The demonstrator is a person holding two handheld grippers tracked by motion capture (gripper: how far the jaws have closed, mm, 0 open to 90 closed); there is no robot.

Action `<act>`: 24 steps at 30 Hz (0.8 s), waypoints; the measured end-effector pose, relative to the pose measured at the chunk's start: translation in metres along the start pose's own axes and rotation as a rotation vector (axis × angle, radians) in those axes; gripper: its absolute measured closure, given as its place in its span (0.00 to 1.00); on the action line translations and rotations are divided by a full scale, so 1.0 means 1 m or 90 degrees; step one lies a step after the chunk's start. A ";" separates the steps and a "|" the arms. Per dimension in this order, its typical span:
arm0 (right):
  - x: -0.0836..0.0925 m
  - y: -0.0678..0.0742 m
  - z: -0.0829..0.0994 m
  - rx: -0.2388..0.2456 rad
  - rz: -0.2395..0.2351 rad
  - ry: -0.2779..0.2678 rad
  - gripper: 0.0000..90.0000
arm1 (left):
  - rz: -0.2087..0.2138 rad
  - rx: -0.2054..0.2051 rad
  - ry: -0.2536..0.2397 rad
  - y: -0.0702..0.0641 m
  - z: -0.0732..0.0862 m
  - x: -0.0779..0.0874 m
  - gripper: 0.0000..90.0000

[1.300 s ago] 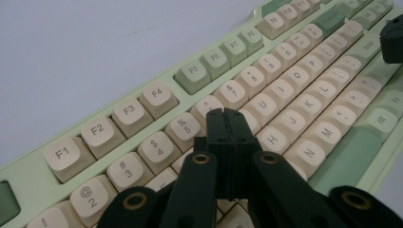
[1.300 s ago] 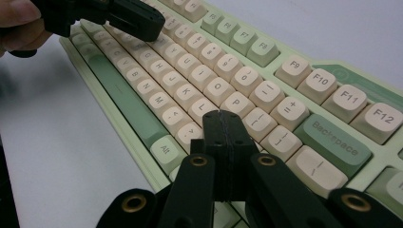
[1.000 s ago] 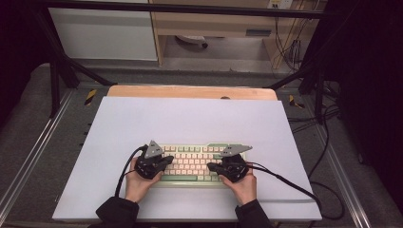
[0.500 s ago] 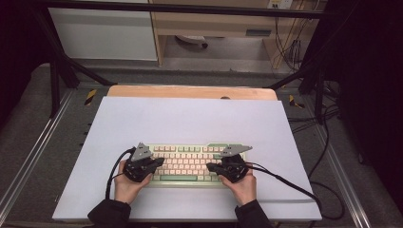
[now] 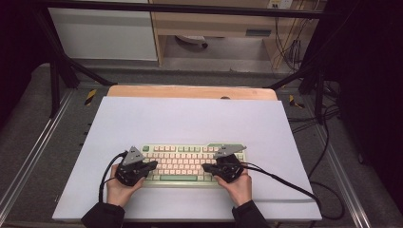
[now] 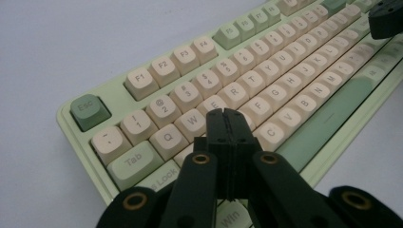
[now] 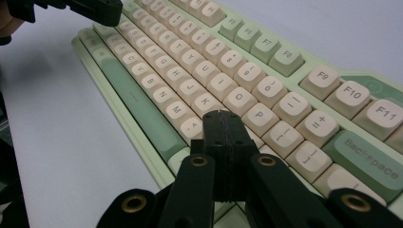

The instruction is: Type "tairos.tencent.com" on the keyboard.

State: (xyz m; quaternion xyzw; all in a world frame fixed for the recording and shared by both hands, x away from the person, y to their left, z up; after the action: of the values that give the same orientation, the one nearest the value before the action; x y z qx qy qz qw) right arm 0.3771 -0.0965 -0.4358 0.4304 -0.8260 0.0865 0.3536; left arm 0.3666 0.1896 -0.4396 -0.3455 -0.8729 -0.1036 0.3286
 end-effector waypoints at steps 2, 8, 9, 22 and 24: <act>-0.002 0.001 0.000 0.002 -0.001 0.002 1.00 | 0.002 0.003 0.000 0.000 0.001 0.000 1.00; -0.008 0.002 0.002 -0.002 -0.008 0.007 1.00 | 0.003 0.006 -0.003 0.002 0.004 0.002 1.00; -0.009 0.002 0.003 -0.001 -0.007 0.009 1.00 | 0.004 0.007 -0.002 0.002 0.004 0.002 1.00; -0.015 0.003 0.006 -0.001 -0.011 0.015 1.00 | 0.006 0.006 0.000 0.002 0.006 0.000 1.00; -0.015 0.003 0.006 -0.002 -0.010 0.015 1.00 | 0.006 0.006 0.000 0.002 0.006 0.000 1.00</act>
State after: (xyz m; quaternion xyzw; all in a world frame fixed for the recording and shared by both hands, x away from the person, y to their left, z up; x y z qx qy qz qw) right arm 0.3768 -0.0878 -0.4497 0.4353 -0.8183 0.0874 0.3650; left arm 0.3650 0.1934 -0.4440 -0.3480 -0.8718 -0.0982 0.3304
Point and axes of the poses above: each handheld gripper's, and its own axes: x roughly backward along the jaws, z roughly out of its underside, y roughly to its left, the point moved 3 cm from there along -x, roughly forward along the jaws, and after that the axes turned 2 degrees about y, right-handed, at the moved point
